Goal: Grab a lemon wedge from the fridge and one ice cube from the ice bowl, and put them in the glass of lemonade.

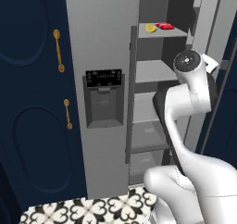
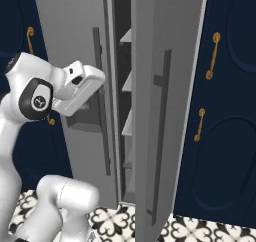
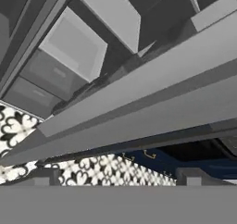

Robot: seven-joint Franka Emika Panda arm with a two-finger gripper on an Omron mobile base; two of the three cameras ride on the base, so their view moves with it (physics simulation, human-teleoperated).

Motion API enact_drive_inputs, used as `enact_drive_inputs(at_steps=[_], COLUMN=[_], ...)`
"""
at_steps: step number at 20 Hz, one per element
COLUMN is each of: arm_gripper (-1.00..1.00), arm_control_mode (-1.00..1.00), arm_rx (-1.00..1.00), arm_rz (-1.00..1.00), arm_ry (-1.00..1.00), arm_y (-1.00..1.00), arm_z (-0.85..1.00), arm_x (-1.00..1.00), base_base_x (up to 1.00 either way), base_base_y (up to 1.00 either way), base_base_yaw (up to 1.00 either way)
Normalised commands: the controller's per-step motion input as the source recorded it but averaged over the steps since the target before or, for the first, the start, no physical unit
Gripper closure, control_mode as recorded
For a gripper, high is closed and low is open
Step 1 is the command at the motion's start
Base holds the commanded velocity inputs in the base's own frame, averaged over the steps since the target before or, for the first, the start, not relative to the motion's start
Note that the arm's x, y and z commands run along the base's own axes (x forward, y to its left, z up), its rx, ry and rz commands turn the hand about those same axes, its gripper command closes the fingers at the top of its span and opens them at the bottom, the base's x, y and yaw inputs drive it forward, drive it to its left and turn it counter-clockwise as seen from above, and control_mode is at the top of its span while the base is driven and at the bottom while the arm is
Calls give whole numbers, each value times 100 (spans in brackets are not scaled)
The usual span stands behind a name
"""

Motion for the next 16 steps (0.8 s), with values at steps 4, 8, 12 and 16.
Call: enact_drive_inputs(at_steps=[4,8,12,16], arm_gripper=[-100,-100,-100,-100], arm_control_mode=[-100,-100,-100,-100], arm_rx=[-17,-6,0,0], arm_rz=[2,4,1,0], arm_ry=[20,21,13,11], arm_y=[13,1,-9,-34], arm_z=[-20,-10,-4,-11], arm_x=[56,86,100,85], base_base_x=[0,0,0,0], base_base_y=[0,0,0,0], base_base_yaw=[0,0,0,0])
